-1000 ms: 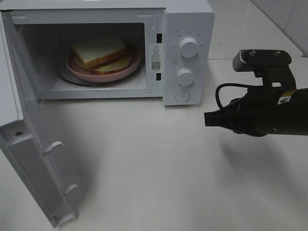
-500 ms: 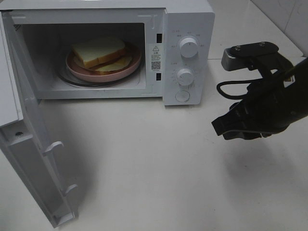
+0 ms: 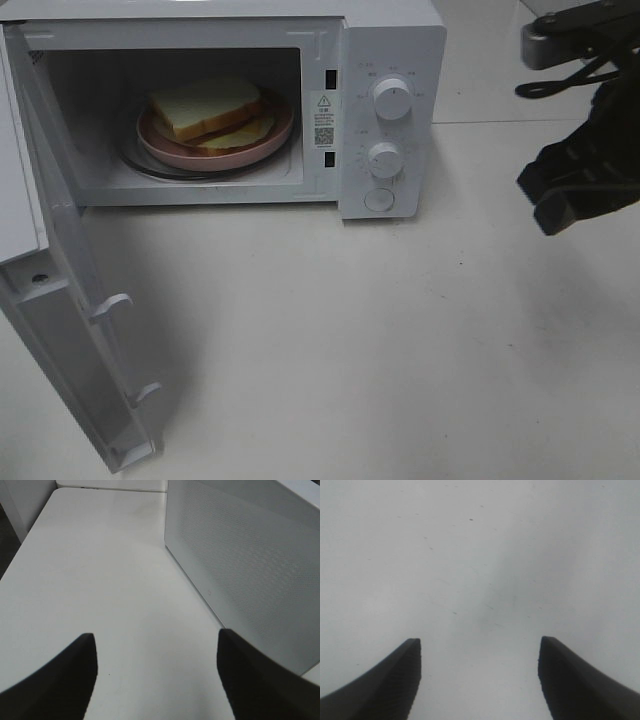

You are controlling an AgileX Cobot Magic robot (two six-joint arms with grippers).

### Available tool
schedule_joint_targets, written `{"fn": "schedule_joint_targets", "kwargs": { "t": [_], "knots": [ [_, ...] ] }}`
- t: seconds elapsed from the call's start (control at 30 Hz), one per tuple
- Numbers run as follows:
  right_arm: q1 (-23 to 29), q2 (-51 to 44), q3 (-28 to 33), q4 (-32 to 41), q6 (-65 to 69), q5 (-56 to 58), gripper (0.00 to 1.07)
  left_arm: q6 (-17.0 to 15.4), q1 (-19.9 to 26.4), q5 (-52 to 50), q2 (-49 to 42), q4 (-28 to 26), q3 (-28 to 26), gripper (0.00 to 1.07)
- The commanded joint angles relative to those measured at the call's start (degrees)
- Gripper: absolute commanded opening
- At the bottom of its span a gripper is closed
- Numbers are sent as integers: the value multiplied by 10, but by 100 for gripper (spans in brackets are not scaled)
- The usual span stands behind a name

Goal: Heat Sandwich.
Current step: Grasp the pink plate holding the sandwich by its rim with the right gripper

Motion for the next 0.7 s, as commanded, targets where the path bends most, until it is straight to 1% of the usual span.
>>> {"fn": "schedule_joint_targets", "kwargs": {
  "t": [0.03, 0.13, 0.17, 0.2, 0.3, 0.5, 0.6, 0.63, 0.67, 0.7],
  "knots": [
    [-76, -3, -19, 3, -40, 47, 68, 1, 1, -9, -10, -2, 1, 65],
    [-139, -3, -19, 29, -84, 72, 68, 1, 1, -9, -10, -2, 1, 65],
    [-139, -3, -19, 29, -84, 72, 68, 1, 1, -9, -10, -2, 1, 65],
    [-173, -3, -19, 56, -100, 85, 68, 1, 1, -9, -10, -2, 1, 65],
    [-215, -7, -19, 93, -112, 112, 68, 1, 1, -9, -10, -2, 1, 65],
    [-219, -33, -6, 93, -111, 167, 67, 1, 1, -9, -10, -2, 1, 65],
    [-219, -72, 20, 96, -105, 164, 67, 1, 1, -9, -10, -2, 1, 65],
    [-219, -103, 46, 96, -101, 157, 67, 1, 1, -9, -10, -2, 1, 65],
    [-219, -103, 46, 96, -101, 157, 67, 1, 1, -9, -10, -2, 1, 65],
    [-219, -120, 61, 96, -99, 155, 67, 1, 1, -9, -10, -2, 1, 65]
  ]
}}
